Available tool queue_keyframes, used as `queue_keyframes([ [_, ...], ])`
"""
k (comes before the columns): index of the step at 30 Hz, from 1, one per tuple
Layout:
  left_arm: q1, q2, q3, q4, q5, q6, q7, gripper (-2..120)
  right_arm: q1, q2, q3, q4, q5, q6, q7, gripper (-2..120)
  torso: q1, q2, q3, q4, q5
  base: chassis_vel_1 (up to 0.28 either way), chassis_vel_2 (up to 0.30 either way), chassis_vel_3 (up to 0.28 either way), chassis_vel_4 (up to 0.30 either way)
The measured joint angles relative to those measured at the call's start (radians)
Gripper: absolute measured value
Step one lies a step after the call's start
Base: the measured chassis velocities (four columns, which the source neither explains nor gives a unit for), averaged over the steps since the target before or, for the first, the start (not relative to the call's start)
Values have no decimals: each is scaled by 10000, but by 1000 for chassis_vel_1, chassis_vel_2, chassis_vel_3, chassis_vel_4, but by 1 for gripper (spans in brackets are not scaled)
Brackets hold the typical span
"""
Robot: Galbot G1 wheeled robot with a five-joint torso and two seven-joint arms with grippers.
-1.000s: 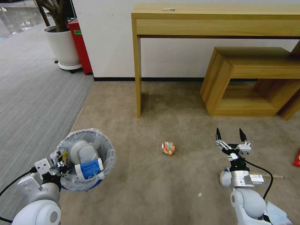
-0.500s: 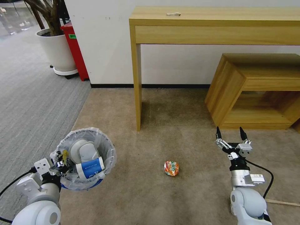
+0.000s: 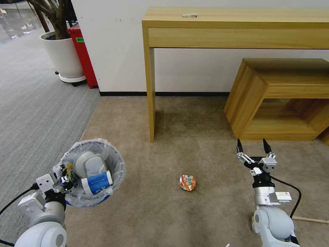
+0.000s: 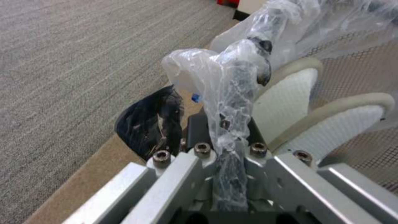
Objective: Pick up the trash bin and place the garbage on the floor into it.
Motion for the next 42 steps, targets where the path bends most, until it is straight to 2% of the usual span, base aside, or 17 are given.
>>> queue_keyframes([
  [19,-24,7,57,83,36,-180,75,1,24,-9,4,-24,20,8,-9,100,0,0,1,0,-1,-10,-11,-12,-14],
  [42,96,-43,100,61,168,-415,387,1,-7,-28,122,7,-116,28,57,100,0,0,1,-4,0,-97,-103,-102,-102],
])
